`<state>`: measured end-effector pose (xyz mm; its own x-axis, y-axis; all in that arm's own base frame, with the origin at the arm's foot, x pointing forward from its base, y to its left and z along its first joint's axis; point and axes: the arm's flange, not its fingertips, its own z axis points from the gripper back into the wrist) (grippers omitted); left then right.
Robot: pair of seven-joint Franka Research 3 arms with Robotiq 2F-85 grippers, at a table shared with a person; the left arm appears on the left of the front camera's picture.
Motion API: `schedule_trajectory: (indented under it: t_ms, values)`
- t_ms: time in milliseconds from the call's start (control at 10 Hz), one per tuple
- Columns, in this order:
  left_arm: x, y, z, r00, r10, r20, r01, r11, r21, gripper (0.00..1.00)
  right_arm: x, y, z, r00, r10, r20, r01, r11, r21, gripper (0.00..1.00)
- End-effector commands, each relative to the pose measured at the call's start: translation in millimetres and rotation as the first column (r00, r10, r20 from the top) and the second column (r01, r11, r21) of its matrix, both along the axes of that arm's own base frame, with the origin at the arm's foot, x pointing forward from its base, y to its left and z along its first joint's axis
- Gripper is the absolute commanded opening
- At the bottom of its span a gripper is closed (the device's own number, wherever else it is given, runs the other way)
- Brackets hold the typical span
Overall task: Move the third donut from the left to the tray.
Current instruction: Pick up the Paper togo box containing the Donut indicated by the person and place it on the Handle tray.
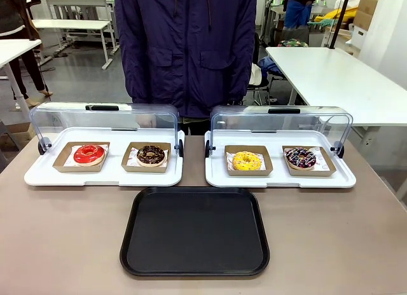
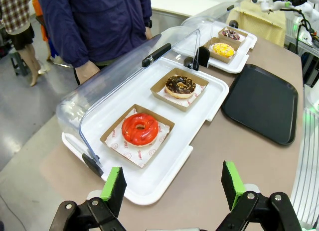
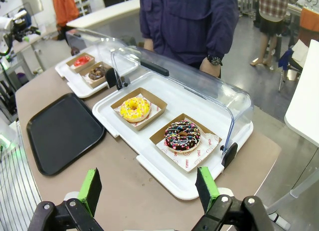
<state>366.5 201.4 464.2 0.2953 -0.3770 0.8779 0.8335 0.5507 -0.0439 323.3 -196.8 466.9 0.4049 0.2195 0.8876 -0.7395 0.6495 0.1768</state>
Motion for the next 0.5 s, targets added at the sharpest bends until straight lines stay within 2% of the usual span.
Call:
schedule_trajectory:
  t_ms: [0,400]
  values:
    - [-0.7,0.4,1.3,1.0,-0.011,0.004,0.011,1.0,0.001,1.0,3.6,0.1,1.3,1.0,-0.004,0.026,0.004,1.0,0.01,1.0]
    - [-0.7,0.4,1.3,1.0,-0.011,0.004,0.011,1.0,0.001,1.0,3.6,0.1,1.3,1.0,-0.004,0.026,0.004,1.0,0.01,1.0]
